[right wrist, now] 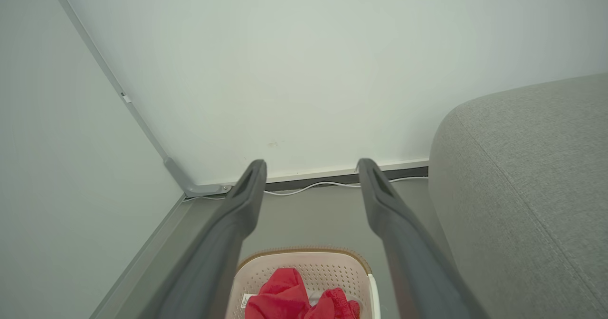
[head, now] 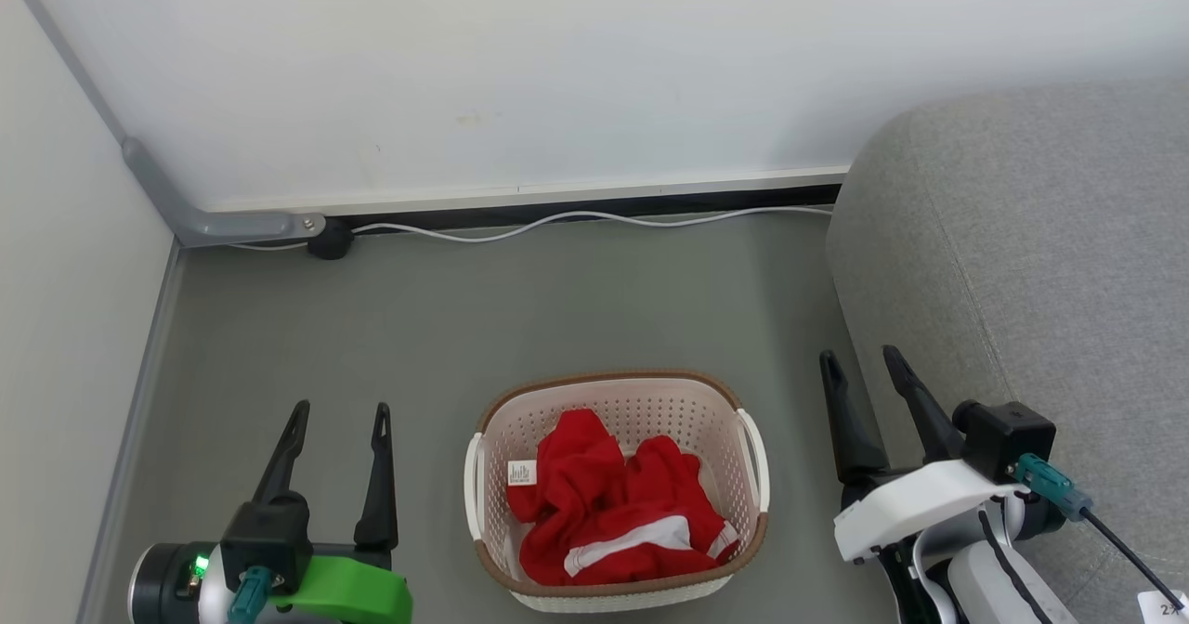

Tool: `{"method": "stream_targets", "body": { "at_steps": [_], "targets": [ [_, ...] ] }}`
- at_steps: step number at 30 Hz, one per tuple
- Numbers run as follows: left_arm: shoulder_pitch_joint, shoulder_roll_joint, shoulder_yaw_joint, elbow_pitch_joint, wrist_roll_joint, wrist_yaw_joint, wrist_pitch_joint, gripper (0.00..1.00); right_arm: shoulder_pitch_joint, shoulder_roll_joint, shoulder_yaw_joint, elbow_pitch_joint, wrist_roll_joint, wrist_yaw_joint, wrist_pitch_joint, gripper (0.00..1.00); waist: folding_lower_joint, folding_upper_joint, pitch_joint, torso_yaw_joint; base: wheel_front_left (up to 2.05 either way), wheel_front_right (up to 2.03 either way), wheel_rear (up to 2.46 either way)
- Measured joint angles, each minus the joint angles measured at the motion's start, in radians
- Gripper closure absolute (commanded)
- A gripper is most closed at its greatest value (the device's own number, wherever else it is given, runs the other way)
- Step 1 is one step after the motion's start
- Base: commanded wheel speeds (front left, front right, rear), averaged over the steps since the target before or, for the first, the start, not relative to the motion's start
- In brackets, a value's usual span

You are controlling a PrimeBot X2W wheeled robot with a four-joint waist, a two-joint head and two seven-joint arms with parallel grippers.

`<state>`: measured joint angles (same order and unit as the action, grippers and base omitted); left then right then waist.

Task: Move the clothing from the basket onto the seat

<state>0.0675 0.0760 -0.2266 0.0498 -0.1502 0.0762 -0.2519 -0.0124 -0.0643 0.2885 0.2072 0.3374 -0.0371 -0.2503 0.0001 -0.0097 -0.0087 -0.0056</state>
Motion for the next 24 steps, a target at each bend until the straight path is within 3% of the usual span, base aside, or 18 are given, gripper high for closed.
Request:
{"method": "stream_targets", "body": {
  "at_steps": [24],
  "targets": [
    [0.001,-0.002,0.009,-0.017,0.006,-0.005,0.0,0.0,-0.006,0.002,-0.008,-0.016,-0.018,0.002,0.0,0.0,0.0,0.0,0.048,-0.005,0.0,0.0,0.0]
  ]
}}
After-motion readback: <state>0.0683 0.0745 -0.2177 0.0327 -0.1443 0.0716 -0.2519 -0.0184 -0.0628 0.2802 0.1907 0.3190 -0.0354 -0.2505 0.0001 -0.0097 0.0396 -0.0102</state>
